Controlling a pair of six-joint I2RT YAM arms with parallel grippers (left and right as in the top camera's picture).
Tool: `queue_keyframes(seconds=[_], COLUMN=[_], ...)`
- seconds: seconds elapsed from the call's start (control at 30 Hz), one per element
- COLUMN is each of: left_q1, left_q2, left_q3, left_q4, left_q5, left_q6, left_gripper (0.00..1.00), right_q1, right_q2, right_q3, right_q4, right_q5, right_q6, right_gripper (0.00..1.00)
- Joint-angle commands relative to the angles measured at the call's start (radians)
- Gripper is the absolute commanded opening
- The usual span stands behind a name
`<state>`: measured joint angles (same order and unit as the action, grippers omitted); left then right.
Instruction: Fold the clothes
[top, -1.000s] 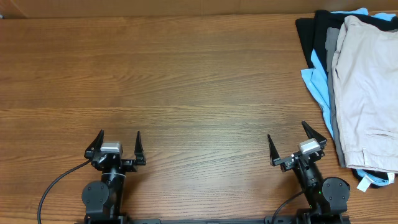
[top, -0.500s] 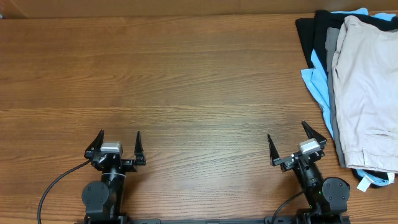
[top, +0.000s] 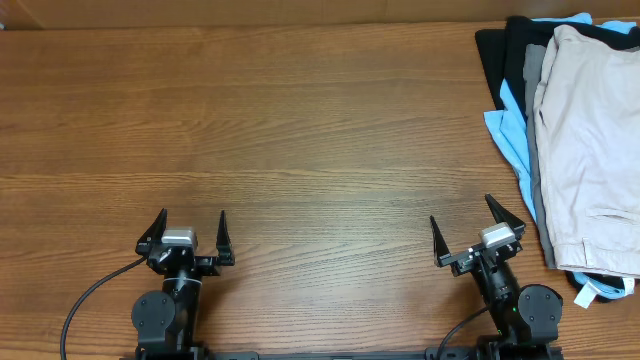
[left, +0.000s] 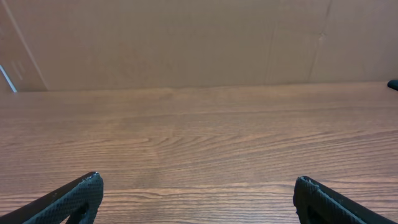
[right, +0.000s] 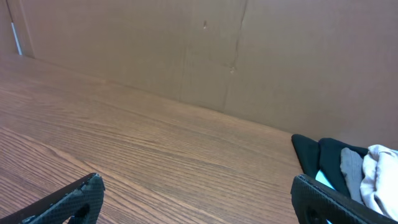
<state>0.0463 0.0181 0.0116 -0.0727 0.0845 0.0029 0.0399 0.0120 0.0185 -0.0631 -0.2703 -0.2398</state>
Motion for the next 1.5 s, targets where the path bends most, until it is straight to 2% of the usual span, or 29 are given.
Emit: queue_keyframes(seconds=[0.0,1.13,1.47], left_q1=[0.0,0.0,0.0], left_q2=[0.003,0.003,0.003], left_q3=[-0.007,-0.007,-0.007], left_q4=[0.002,0.003,0.048], left_q5=[-0.014,-0.022,0.008], left_q6=[0.019,0.02,0.016], left_gripper=[1.0,1.0,1.0], right_q1=[-0.002,-0.002,-0.002], right_q2=[-0.005,-0.005,-0.005], right_q3=[-0.01,-0.01,-0.01], right_q4=[0.005,0.006,0.103], right_q5=[0.008,0.008,0.008], right_q6=[0.005,0.005,0.011], right_gripper=[1.0,1.0,1.0])
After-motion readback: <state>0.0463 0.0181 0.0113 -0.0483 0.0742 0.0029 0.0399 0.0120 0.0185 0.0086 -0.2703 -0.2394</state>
